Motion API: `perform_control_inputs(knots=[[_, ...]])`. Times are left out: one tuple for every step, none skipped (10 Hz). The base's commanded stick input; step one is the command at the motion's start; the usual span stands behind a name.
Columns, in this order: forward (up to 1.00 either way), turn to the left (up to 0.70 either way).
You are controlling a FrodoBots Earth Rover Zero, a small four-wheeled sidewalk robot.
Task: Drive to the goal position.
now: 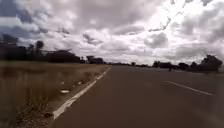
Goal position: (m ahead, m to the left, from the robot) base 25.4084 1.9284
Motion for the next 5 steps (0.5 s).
perform_control_inputs(knots=[[0.70, -0.20], [0.70, -0.30], [0.70, -0.20], [0.61, 0.00], [0.37, 0.00]])
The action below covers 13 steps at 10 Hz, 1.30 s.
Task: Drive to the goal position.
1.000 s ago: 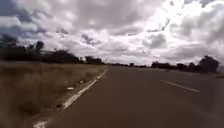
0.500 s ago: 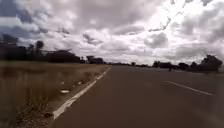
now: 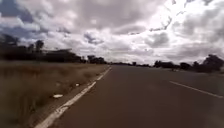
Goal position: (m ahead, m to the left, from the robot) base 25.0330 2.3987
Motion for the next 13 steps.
perform_control_inputs(knots=[[0.00, 0.00], [0.00, 0.00], [0.08, 0.00], [0.29, 0.00], [0.47, 0.00], [0.61, 0.00], [0.70, 0.00], [0.70, -0.01], [0.70, -0.35], [0.70, -0.35], [0.70, -0.28], [0.70, -0.12], [0.70, 0.00]])
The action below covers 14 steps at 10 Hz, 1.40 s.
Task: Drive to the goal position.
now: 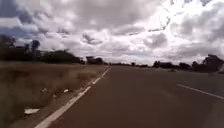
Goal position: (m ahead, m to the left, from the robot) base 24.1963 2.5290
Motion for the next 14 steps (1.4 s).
perform_control_inputs(knots=[[0.70, 0.00], [0.70, 0.00], [0.70, 0.00], [0.70, 0.00], [0.70, 0.00], [0.70, 0.00], [0.70, -0.03], [0.70, -0.06], [0.70, -0.35], [0.70, -0.35], [0.70, -0.35], [0.70, -0.35], [0.70, -0.03], [0.70, -0.01]])
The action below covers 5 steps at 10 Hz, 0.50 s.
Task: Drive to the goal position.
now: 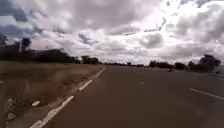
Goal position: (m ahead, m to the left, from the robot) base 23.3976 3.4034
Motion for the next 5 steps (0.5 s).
perform_control_inputs(knots=[[0.70, 0.00], [0.70, 0.00], [0.70, 0.00], [0.70, 0.00], [0.70, 0.00]])
